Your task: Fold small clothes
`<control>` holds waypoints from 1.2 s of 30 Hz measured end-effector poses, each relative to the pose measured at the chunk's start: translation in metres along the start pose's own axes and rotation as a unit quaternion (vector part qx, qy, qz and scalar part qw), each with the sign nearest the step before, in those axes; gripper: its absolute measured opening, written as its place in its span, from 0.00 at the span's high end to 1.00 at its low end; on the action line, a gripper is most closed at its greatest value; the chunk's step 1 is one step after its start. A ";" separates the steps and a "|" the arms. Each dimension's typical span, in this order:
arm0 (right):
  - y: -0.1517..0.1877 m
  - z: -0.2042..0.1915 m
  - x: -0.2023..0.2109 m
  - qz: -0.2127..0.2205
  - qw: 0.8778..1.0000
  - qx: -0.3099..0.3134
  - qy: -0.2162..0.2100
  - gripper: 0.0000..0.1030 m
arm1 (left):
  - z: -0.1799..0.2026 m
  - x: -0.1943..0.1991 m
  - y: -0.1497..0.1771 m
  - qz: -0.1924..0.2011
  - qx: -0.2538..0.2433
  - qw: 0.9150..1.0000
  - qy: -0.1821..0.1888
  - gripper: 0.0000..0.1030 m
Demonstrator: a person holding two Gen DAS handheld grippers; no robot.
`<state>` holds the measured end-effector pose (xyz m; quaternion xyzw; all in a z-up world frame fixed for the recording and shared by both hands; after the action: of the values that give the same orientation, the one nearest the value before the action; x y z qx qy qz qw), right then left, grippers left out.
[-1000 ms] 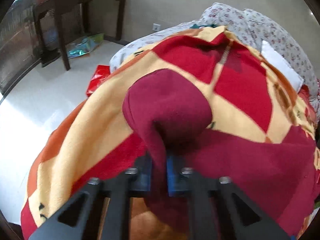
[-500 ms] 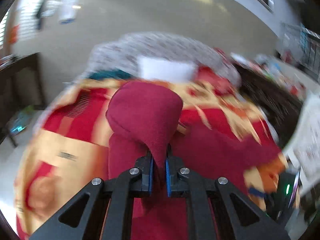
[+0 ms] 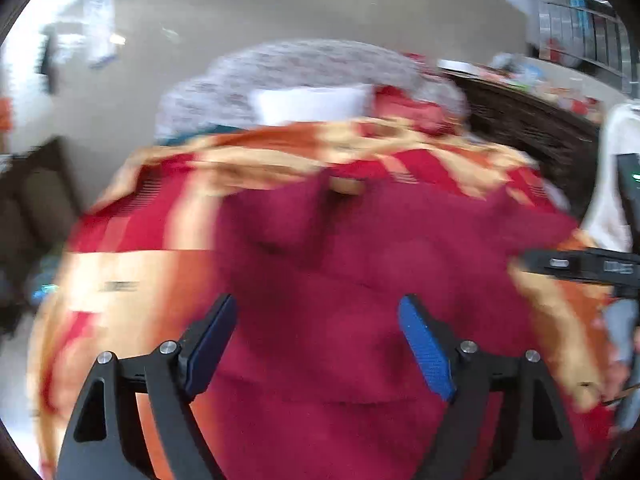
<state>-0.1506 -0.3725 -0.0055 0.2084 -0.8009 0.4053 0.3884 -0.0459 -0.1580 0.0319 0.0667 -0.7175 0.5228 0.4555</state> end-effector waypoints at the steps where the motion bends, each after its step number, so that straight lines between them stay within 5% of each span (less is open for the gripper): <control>1: -0.003 -0.007 -0.005 -0.002 1.000 0.014 0.003 0.00 | -0.016 -0.004 0.001 -0.008 0.006 1.000 -0.018 0.20; 5: -0.019 -0.031 -0.036 -0.010 0.998 0.062 0.028 0.00 | -0.062 -0.034 0.015 -0.054 0.056 0.995 -0.056 0.20; 11: -0.028 -0.071 -0.091 -0.041 0.988 0.129 0.078 0.00 | -0.062 -0.076 0.037 -0.104 0.066 0.989 -0.078 0.20; 13: -0.018 -0.079 -0.113 -0.054 0.977 0.174 0.113 0.14 | -0.058 -0.083 0.043 -0.113 0.060 0.989 -0.076 0.20; 14: -0.012 -0.078 -0.122 -0.064 0.972 0.187 0.125 0.43 | -0.055 -0.084 0.046 -0.116 0.056 0.989 -0.076 0.20; 15: -0.010 -0.074 -0.123 -0.059 0.971 0.188 0.132 0.51 | -0.053 -0.086 0.046 -0.117 0.052 0.989 -0.078 0.20; 18: -0.009 -0.055 -0.093 -0.042 0.986 0.142 0.080 0.77 | -0.055 -0.087 0.048 -0.116 0.055 0.989 -0.074 0.20; 23: 0.026 -0.034 -0.024 -0.053 0.989 0.136 -0.005 0.77 | -0.059 -0.095 0.054 -0.126 0.075 0.987 -0.060 0.20; 25: 0.047 -0.032 -0.003 -0.080 0.985 0.146 -0.043 0.55 | -0.059 -0.096 0.057 -0.126 0.079 0.987 -0.057 0.20; 26: 0.054 -0.028 0.008 -0.081 0.985 0.144 -0.046 0.25 | -0.059 -0.096 0.057 -0.126 0.080 0.987 -0.055 0.20; 27: 0.053 -0.023 0.019 -0.067 0.987 0.139 -0.039 0.11 | -0.059 -0.097 0.057 -0.126 0.082 0.987 -0.054 0.20; 31: 0.028 -0.054 0.046 0.004 0.980 0.191 -0.058 0.11 | -0.060 -0.095 0.058 -0.124 0.088 0.987 -0.054 0.20; 34: 0.011 -0.103 0.017 0.032 0.961 0.274 -0.029 0.17 | -0.063 -0.091 0.058 -0.119 0.094 0.987 -0.058 0.20; 36: 0.005 -0.123 -0.023 0.015 0.949 0.314 -0.004 0.49 | -0.067 -0.089 0.060 -0.114 0.105 0.986 -0.054 0.19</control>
<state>-0.0844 -0.2691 0.0197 0.3094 -0.6378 0.6410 0.2942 0.0106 -0.1109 -0.0713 0.2238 -0.6699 0.5356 0.4629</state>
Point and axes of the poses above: each gripper's, at about its wrist camera, not at the fingertips, and x roughly against the way its jaws point, z to its right, y to its underside, the point moved 10 cm from there along -x, roughly the way its jaws point, and after that the axes turned 9 degrees about -z, right-handed, at the moved point
